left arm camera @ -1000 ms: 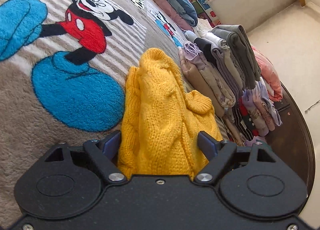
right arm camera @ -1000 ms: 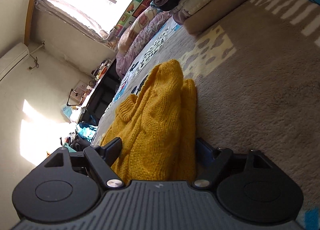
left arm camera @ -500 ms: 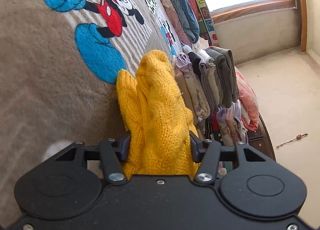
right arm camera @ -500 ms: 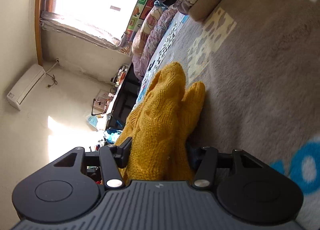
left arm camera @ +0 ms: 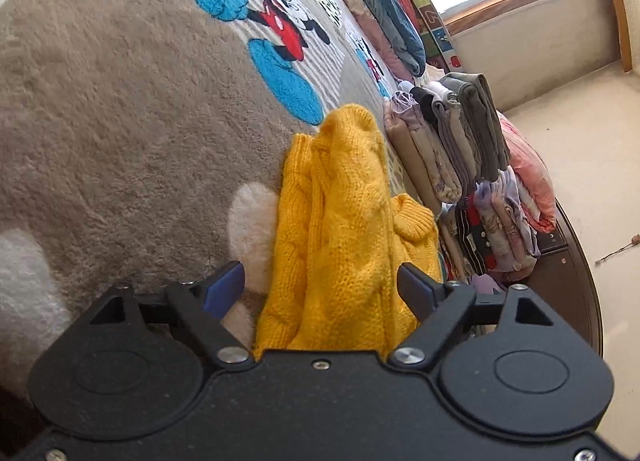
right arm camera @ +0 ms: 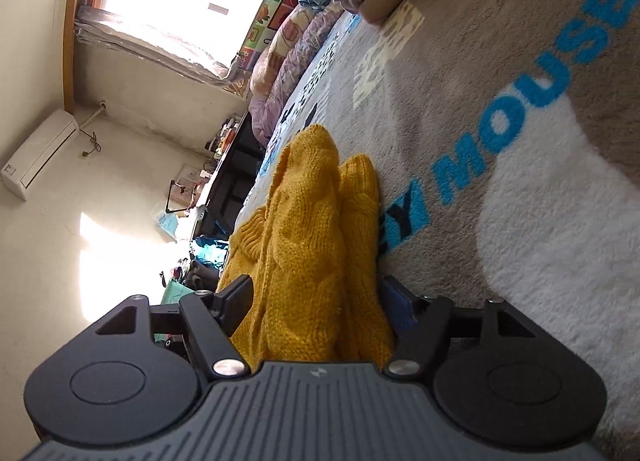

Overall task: Fold clothes
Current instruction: 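Carry the held sweater with both grippers toward the red clothes pile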

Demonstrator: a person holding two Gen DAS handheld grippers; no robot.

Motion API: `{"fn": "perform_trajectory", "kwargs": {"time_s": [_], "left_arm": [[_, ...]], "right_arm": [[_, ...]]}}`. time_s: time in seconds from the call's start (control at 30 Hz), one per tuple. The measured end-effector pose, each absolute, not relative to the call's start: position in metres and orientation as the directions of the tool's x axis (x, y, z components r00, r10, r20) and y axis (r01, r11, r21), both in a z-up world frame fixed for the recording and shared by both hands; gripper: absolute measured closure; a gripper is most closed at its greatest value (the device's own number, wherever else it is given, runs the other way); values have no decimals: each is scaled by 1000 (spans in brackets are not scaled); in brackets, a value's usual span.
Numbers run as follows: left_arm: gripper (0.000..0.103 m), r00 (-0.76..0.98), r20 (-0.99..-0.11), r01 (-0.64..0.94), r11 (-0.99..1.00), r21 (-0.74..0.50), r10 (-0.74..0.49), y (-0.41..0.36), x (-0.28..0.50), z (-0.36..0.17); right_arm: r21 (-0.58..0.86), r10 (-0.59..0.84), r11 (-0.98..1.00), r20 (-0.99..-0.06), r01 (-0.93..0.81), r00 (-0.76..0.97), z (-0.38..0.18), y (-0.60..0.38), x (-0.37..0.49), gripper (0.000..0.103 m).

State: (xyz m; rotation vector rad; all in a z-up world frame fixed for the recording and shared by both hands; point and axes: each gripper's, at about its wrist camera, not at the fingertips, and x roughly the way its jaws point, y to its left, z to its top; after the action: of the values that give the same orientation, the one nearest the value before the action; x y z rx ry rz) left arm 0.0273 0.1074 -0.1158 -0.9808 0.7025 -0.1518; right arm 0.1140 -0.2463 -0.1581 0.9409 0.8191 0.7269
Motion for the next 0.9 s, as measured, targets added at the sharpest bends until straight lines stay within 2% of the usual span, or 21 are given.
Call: {"fn": "perform_trajectory", "kwargs": {"time_s": [0.13, 0.27, 0.3, 0.33, 0.43, 0.57, 0.7, 0.9], "left_arm": [[19, 769, -469, -187, 548, -815, -435, 105, 35, -117], [21, 791, -425, -156, 526, -836, -441, 101, 45, -124], [26, 797, -405, -141, 515, -846, -448, 100, 46, -127], [35, 800, -386, -124, 503, -855, -459, 99, 48, -130], [48, 810, -346, -91, 482, -872, -473, 99, 47, -138], [52, 840, -255, -73, 365, -928, -479, 124, 35, -140], [52, 905, -154, -34, 295, -955, -396, 175, 15, -121], [52, 986, -60, -5, 338, -941, -153, 280, -32, -78]], "right_arm": [[892, 821, 412, -276, -184, 501, -159, -241, 111, 29], [866, 814, 447, -289, -226, 504, -161, -228, 110, 31], [858, 812, 456, -292, -236, 505, -161, -225, 110, 32], [858, 813, 454, -288, -240, 507, -163, -224, 110, 34], [886, 828, 401, -243, -231, 506, -168, -224, 114, 42], [915, 848, 328, -176, -236, 500, -166, -218, 116, 46], [921, 887, 240, -80, -306, 455, -147, -183, 125, 47], [913, 959, 98, 20, -396, 282, -107, -63, 170, 47]]}}
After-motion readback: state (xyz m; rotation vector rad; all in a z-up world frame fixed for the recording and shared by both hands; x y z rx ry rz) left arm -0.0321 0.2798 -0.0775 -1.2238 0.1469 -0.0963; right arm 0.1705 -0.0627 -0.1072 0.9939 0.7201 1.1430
